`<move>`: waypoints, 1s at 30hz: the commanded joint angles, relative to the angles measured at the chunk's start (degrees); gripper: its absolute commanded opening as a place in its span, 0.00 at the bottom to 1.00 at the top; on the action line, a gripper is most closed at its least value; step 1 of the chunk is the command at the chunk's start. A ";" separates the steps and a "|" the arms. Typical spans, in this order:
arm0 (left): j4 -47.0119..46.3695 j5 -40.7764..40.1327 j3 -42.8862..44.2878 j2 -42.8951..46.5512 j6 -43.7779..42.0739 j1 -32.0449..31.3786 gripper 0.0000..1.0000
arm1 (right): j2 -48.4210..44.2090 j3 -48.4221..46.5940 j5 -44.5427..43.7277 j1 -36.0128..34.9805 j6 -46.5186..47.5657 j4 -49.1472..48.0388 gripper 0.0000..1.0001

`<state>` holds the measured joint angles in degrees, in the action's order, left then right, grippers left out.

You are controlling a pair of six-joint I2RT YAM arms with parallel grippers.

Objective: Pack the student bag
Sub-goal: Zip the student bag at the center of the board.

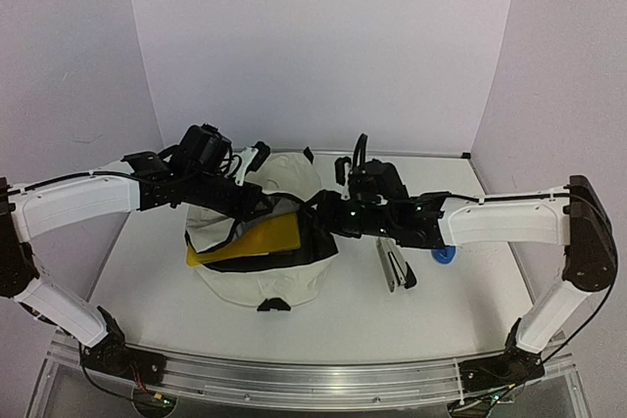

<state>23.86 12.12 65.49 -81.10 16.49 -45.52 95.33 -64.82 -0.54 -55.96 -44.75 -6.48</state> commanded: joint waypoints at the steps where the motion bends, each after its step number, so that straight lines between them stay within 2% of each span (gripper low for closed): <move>1: -3.21 3.26 1.91 -0.53 -0.63 0.09 0.00 | 1.16 -2.07 6.44 1.28 -9.84 -0.46 0.46; 5: -3.13 3.35 1.83 -0.42 -1.01 0.08 0.00 | 2.05 -1.68 7.62 2.51 -12.41 -0.46 0.40; 23: -3.04 3.94 2.08 -0.33 -1.02 0.10 0.00 | 8.46 -3.71 5.55 4.68 -14.07 -0.46 0.39; 30: -2.93 4.49 2.21 -0.29 -1.11 0.10 0.00 | 10.97 -5.21 2.98 5.56 -12.86 -0.38 0.32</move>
<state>23.94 14.50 65.49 -81.41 16.29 -45.41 104.25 -67.33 5.23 -50.96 -58.54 -6.31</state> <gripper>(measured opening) 0.019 0.337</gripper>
